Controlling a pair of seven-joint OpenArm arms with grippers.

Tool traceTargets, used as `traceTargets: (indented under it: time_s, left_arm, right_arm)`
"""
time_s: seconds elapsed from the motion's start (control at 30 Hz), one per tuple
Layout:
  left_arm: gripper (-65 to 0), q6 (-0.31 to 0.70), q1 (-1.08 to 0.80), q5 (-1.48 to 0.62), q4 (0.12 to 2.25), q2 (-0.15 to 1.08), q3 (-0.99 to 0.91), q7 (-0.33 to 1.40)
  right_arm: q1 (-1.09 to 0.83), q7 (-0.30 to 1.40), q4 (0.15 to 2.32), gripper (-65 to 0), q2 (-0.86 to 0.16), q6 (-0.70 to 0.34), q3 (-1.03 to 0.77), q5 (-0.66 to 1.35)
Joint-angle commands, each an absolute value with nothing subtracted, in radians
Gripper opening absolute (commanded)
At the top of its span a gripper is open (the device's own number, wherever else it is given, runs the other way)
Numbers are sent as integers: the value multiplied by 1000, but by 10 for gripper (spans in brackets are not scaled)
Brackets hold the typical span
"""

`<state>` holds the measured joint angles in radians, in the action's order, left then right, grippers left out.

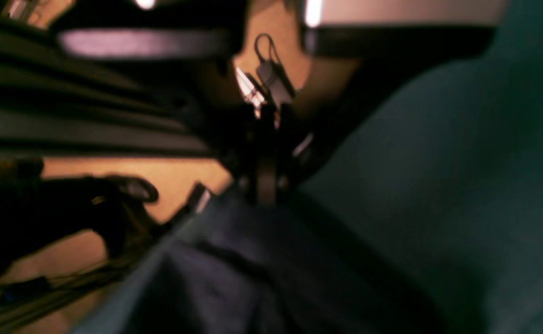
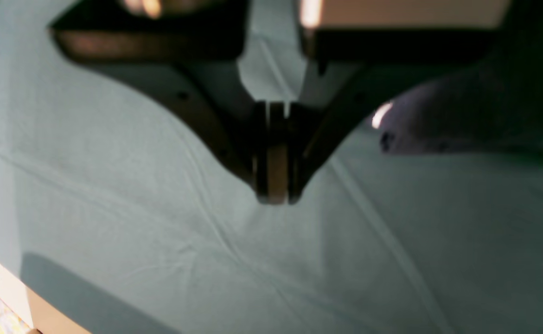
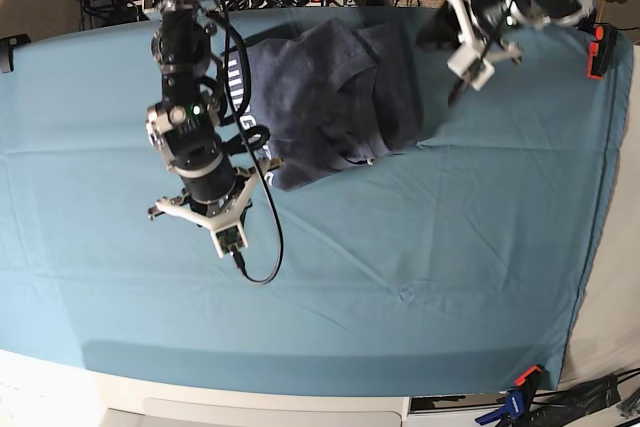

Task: Fold the T-shirt properly
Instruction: 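Release the collar end and withdraw the right gripper from the bundle, then grasp the bundle edges with both grippers from opposite sides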

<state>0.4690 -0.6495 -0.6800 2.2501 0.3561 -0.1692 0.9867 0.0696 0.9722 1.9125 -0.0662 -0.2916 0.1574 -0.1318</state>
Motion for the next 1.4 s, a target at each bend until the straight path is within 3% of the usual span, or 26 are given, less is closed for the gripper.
traceTargets:
  time_s: [0.0, 0.23, 0.4, 0.73, 1.37]
  left_arm:
    - [-650, 472, -669, -696, 2282, 363, -173, 956]
    - [-650, 468, -681, -604, 2286, 322, -119, 893]
    - [-650, 468, -675, -527, 2279, 262, 22, 871]
    - [-650, 442, -586, -362, 2162, 207, 253, 807]
    - [-650, 408, -465, -283, 2040, 251, 285, 812]
  right_arm:
    - [108, 936, 1900, -650, -66, -287, 155, -131]
    - [254, 905, 1661, -650, -66, -288, 157, -74]
    - [342, 899, 1537, -650, -66, -289, 157, -67]
    - [379, 839, 1377, -650, -66, -305, 157, -15]
    - [361, 890, 1360, -650, -67, -353, 157, 19]
